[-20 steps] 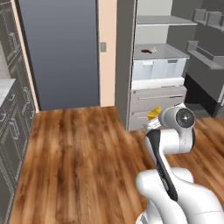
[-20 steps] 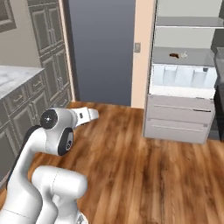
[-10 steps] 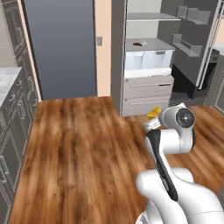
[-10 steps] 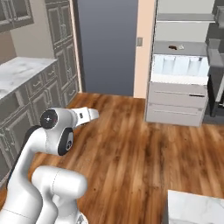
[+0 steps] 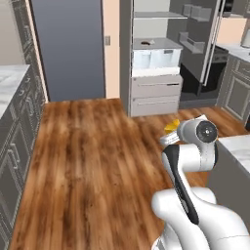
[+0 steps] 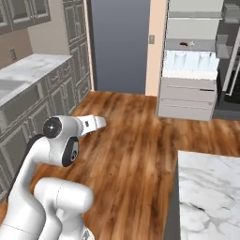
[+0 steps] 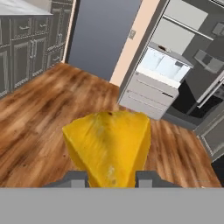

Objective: Take the cheese, chicken drumstick, and garlic from the fridge and place them on the plate on the dining counter to create an appetizer plate.

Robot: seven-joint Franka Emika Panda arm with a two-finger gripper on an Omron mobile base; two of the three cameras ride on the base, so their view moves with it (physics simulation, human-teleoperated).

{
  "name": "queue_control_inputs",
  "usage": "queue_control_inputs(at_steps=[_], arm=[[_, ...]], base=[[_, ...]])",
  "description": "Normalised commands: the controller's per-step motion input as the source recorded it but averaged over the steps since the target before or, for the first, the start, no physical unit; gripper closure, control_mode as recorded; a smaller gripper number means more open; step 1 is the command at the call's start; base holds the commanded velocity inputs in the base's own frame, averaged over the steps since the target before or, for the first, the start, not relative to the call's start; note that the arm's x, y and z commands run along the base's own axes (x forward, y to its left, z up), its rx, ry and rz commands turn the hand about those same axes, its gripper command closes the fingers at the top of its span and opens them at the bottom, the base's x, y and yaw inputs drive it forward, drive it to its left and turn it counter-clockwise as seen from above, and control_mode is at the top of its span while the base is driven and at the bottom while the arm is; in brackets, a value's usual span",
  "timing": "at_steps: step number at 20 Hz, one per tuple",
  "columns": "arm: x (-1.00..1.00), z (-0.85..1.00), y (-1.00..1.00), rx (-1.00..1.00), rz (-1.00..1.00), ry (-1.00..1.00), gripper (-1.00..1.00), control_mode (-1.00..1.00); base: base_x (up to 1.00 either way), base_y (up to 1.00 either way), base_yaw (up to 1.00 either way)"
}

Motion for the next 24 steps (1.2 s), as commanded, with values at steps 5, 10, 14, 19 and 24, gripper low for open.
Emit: queue_control_inputs(at_steps=[5,10,14,19,24], arm=[[0.00,0.00,0.00,0.00,0.00,0.00,1.00,1.00],[0.00,0.00,0.00,0.00,0.00,0.00,1.00,1.00],[0.00,0.00,0.00,0.00,0.00,0.00,1.00,1.00],[0.00,0.00,0.00,0.00,0.00,0.00,1.00,1.00],[0.00,0.00,0.00,0.00,0.00,0.00,1.00,1.00]], base=[[-1.00,-0.16,0.00],[-1.00,-0.32,0.00],[-1.00,-0.49,0.00],[-1.00,-0.57,-0.01],[-0.94,-0.84,-0.02]])
